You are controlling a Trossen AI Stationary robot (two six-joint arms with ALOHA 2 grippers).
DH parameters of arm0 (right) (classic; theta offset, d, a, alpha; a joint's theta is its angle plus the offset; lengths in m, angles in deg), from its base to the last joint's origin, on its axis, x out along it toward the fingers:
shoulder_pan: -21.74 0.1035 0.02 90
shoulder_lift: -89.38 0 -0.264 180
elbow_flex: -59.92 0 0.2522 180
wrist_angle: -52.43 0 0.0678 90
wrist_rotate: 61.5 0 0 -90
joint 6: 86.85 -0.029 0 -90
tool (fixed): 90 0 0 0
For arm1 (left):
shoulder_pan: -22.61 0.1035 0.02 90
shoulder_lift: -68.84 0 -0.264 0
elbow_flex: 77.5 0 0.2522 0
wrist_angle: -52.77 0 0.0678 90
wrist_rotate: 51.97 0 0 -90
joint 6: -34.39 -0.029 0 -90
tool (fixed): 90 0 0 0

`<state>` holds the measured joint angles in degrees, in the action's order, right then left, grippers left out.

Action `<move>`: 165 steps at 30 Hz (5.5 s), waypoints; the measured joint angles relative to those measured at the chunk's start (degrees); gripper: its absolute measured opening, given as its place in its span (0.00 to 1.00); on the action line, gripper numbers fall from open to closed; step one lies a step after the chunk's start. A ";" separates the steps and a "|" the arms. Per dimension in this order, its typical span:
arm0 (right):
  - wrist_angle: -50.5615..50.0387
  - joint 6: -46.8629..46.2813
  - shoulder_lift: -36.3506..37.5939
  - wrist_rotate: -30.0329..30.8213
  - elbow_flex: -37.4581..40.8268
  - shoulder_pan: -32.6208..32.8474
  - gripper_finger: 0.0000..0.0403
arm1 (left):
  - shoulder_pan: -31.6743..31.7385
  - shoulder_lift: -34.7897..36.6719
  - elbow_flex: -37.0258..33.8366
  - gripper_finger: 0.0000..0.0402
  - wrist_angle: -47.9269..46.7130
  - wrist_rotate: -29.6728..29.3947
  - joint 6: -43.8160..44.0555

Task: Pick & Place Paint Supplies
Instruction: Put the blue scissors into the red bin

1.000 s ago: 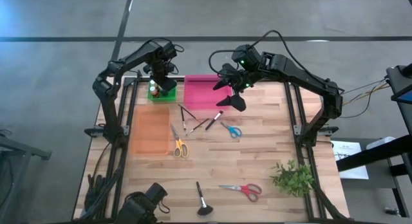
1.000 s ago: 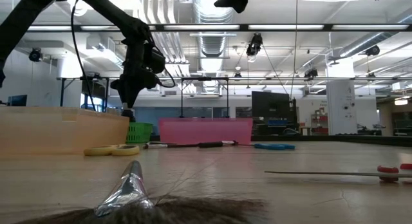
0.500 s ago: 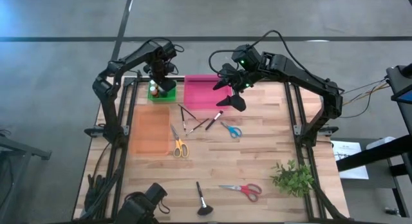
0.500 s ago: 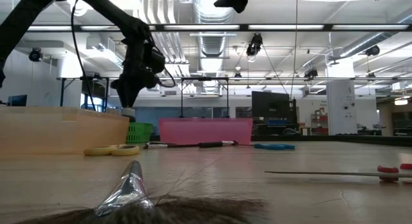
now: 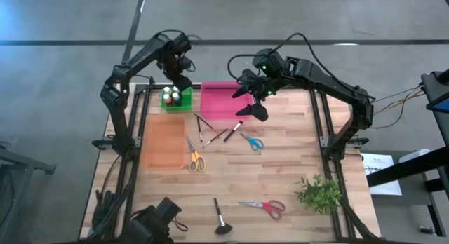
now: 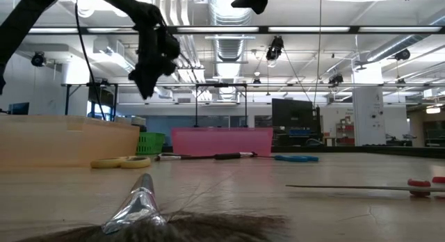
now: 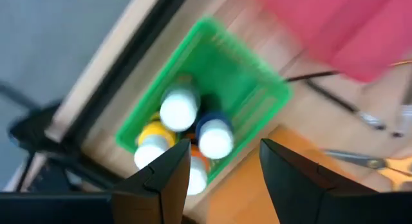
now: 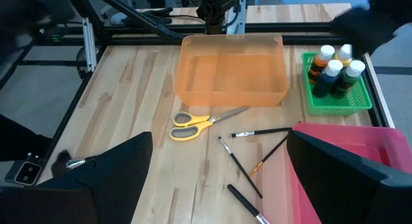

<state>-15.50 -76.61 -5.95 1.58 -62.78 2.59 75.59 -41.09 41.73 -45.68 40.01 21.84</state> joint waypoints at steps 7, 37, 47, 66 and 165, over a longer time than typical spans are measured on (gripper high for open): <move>-1.17 -0.93 0.00 0.11 0.00 0.00 0.88 | -1.89 6.58 7.24 0.48 5.34 17.43 -4.40; -8.95 -20.35 10.12 7.81 25.18 7.49 0.88 | -36.03 52.50 -37.09 0.23 57.35 7.78 12.61; 15.26 -36.67 16.66 19.65 48.30 12.74 0.70 | -36.19 52.35 -37.22 0.23 60.79 7.40 12.52; 2.11 -39.96 -10.22 21.48 31.93 6.63 0.53 | -36.17 52.46 -37.22 0.23 62.27 7.51 14.55; 12.61 -34.63 -19.93 28.26 33.62 8.39 0.07 | -36.28 52.94 -37.13 0.23 63.72 8.13 19.07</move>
<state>-2.89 -111.25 -25.89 29.84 -29.17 10.98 39.32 11.85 4.60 18.04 48.14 40.91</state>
